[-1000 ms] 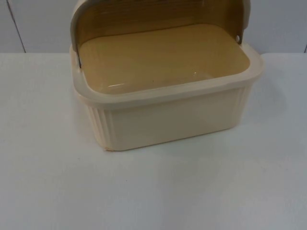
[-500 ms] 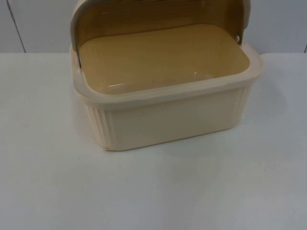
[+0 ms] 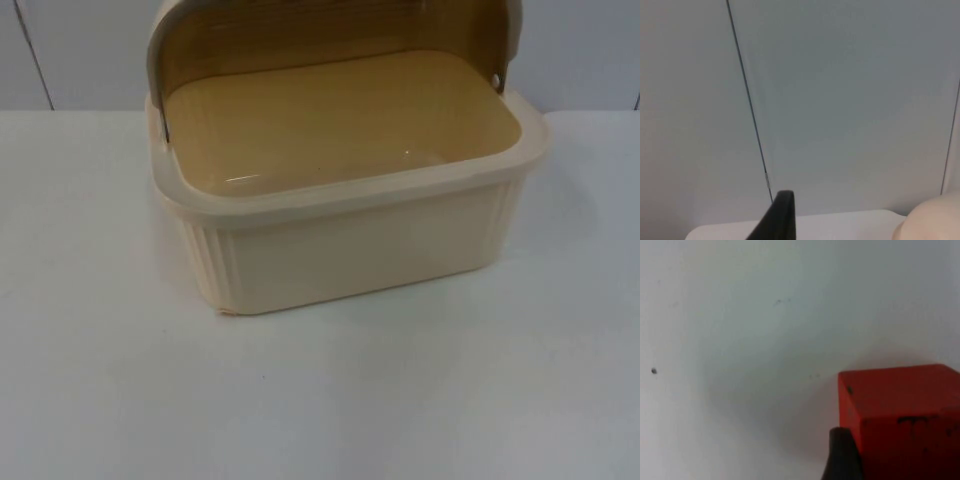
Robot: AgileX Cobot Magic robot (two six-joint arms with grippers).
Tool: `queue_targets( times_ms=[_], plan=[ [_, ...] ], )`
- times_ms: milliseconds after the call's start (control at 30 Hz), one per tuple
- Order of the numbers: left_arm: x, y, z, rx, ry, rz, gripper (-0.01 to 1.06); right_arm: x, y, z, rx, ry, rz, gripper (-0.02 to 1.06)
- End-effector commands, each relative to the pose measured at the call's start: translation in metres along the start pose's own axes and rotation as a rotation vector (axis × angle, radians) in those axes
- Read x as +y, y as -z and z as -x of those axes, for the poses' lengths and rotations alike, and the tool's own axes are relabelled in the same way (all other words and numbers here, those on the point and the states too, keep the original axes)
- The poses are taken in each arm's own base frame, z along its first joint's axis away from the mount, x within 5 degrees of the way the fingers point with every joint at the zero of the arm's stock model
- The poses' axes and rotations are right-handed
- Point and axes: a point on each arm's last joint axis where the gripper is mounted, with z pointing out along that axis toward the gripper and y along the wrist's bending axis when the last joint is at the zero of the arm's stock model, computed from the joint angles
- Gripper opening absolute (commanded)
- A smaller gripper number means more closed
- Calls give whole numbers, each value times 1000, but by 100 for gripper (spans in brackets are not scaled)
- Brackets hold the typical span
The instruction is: Open the box lid with the left hand, place the block into the box with the right hand, then close the box lid with the left hand.
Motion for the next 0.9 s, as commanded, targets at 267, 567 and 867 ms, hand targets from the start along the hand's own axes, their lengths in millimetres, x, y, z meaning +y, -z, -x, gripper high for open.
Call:
queue_targets(
  times_ms=[267,567,867],
  plan=[
    [0,2,0,-10,4,-2,102,-3,14,22,41,-31,-4,0],
    [0,2,0,-10,4,-2,102,-10,66,74,42,-53,-4,0],
    [0,2,1,-16,4,-3,102,-6,149,121,-171,-12,-22,0]
  ],
)
